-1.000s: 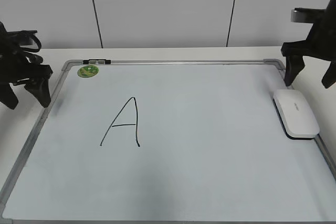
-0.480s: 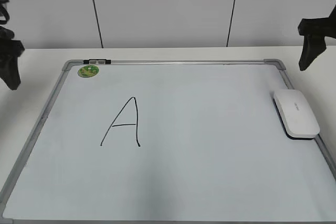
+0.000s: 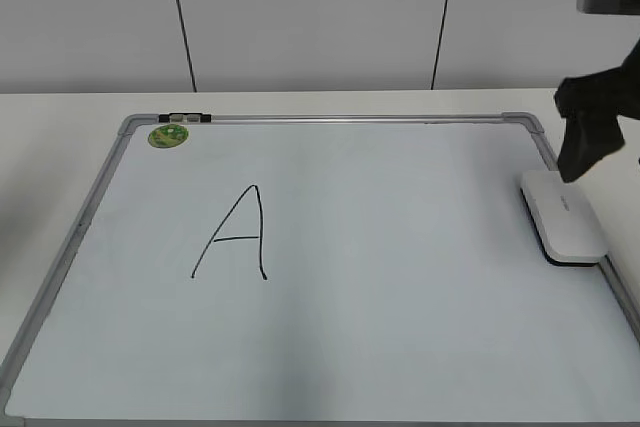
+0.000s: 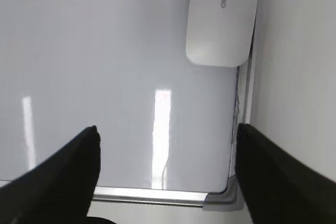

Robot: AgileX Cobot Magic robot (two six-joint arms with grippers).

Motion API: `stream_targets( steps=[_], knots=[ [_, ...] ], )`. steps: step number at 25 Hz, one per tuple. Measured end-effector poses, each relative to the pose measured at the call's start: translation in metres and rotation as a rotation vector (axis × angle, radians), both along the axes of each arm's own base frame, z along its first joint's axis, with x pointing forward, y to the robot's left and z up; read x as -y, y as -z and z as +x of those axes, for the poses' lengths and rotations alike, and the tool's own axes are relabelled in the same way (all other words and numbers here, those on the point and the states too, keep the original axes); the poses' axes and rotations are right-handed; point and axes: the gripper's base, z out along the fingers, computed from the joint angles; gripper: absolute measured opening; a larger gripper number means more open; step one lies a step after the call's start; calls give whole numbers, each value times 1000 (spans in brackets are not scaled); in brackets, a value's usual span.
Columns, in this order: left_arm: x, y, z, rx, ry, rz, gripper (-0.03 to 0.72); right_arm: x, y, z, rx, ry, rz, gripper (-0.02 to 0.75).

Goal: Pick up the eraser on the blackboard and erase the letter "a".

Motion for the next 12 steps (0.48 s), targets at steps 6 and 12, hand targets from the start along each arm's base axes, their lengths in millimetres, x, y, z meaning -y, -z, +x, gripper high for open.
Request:
stream_targets(
  steps=[6, 12],
  knots=[
    [5, -3, -68, 179, 53, 15, 496, -5, 0, -68, 129, -44, 12, 591],
    [5, 1, -127, 284, 101, 41, 495, 10, 4, -146, 286, -50, 74, 589]
  ],
)
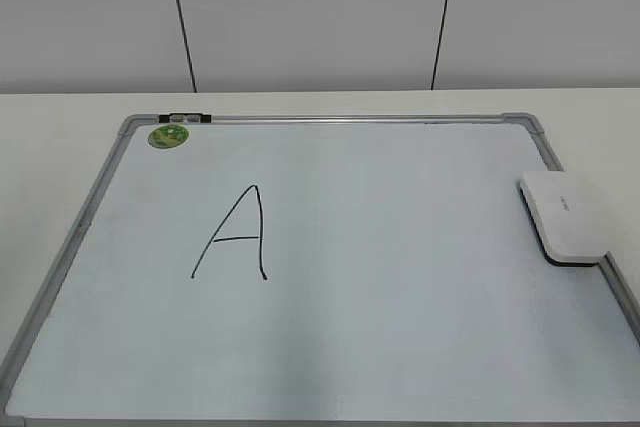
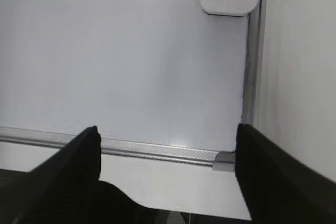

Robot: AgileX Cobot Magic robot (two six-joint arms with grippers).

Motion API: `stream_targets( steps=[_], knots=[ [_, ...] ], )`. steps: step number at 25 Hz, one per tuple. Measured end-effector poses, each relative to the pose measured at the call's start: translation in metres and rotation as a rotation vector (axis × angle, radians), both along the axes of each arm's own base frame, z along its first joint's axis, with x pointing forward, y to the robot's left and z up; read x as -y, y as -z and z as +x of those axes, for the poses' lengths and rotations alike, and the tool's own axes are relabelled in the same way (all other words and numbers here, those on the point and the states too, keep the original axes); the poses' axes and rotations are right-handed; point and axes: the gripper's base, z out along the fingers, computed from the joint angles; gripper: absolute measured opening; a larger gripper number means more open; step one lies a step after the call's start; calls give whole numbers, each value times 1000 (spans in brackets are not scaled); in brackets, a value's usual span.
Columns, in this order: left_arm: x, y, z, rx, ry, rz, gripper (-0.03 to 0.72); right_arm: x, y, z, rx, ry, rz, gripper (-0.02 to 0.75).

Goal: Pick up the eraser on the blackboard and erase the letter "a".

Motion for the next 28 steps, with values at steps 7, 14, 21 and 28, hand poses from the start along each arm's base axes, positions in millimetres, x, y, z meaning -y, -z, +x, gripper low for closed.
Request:
stream_targets(
  steps=[7, 14, 21, 28],
  knots=[
    [-6, 20, -51, 54, 6, -34, 494, 23, -7, -86, 230, -1, 50, 589],
    [-12, 28, -83, 177, 18, -58, 494, 41, 17, -136, 345, 16, 19, 589],
    [-16, 25, -101, 293, 23, -75, 494, 49, 23, -153, 460, 15, -5, 588],
    [-17, 25, -104, 310, 23, -79, 489, 45, 24, -153, 463, -79, -31, 588]
  ],
)
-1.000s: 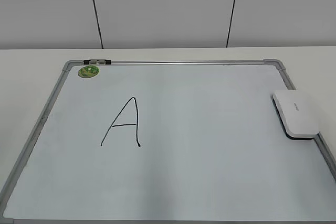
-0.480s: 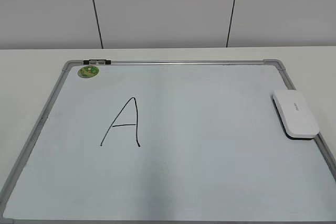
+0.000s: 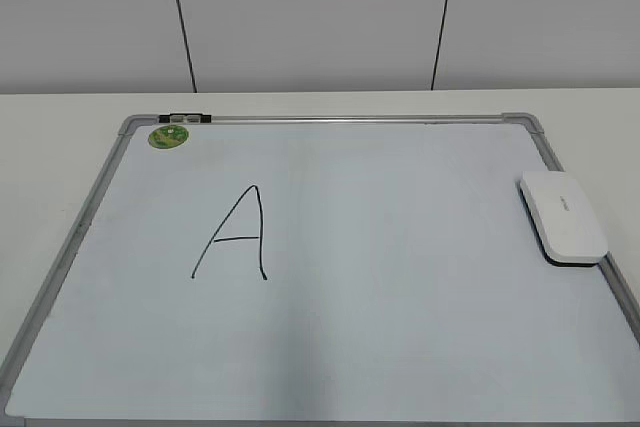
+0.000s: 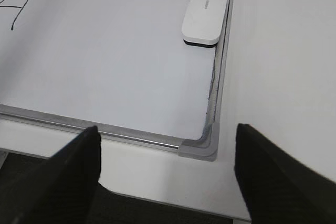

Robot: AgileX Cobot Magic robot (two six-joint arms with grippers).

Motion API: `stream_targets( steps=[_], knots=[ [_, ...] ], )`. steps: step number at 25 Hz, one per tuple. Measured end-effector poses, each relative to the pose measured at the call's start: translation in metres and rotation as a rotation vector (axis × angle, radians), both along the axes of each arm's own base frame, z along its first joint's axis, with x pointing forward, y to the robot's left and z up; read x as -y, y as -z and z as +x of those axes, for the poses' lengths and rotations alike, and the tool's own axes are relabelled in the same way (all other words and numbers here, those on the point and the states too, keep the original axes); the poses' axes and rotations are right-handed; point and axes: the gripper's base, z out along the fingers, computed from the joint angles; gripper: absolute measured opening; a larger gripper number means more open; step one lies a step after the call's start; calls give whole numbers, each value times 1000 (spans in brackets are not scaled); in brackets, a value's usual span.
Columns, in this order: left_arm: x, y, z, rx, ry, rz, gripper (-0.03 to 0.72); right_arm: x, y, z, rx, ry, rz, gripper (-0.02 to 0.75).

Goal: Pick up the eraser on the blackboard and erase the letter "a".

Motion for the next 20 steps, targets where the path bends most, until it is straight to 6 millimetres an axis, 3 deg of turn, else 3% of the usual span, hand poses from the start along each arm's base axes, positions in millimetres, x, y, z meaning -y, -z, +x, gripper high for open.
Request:
stream_targets(
  steps=[16, 20],
  knots=[
    [0, 0, 0, -1, 0, 0, 470, -1, 0, 0, 1, -12, -6, 588],
    [-2, 0, -8, 49, -6, -8, 462, -1, 0, 0, 3, -3, -6, 588]
  ],
)
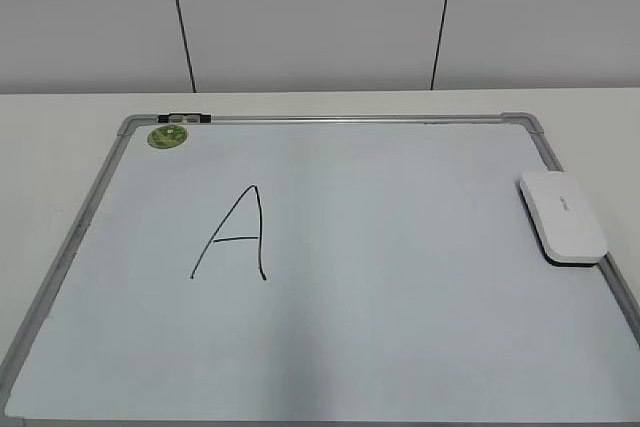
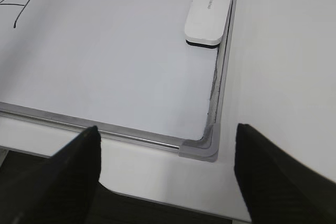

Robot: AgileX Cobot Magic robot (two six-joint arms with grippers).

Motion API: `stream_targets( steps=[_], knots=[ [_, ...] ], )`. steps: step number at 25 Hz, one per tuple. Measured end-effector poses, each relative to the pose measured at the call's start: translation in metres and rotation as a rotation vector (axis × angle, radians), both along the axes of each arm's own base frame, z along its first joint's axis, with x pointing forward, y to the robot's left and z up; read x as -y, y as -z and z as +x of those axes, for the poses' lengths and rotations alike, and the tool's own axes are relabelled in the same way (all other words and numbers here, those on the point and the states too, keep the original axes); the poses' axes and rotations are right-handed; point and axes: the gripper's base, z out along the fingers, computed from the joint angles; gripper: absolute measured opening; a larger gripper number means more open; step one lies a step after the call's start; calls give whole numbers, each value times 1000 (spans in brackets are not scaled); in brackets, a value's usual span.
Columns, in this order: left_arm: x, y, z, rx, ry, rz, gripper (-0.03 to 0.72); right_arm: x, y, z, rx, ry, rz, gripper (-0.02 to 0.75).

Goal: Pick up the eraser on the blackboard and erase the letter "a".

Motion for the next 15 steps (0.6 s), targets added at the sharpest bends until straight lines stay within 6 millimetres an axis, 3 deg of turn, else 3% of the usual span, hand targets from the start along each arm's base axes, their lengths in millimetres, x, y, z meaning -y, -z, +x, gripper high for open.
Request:
stream_targets(
  steps=[5, 15],
  knots=[
    [-2, 1, -14, 81, -85, -13, 461, -1, 0, -2, 13, 106, 6, 588],
    [-2, 2, -15, 80, -164, -10, 461, -1, 0, -6, 37, 220, 8, 588]
  ],
)
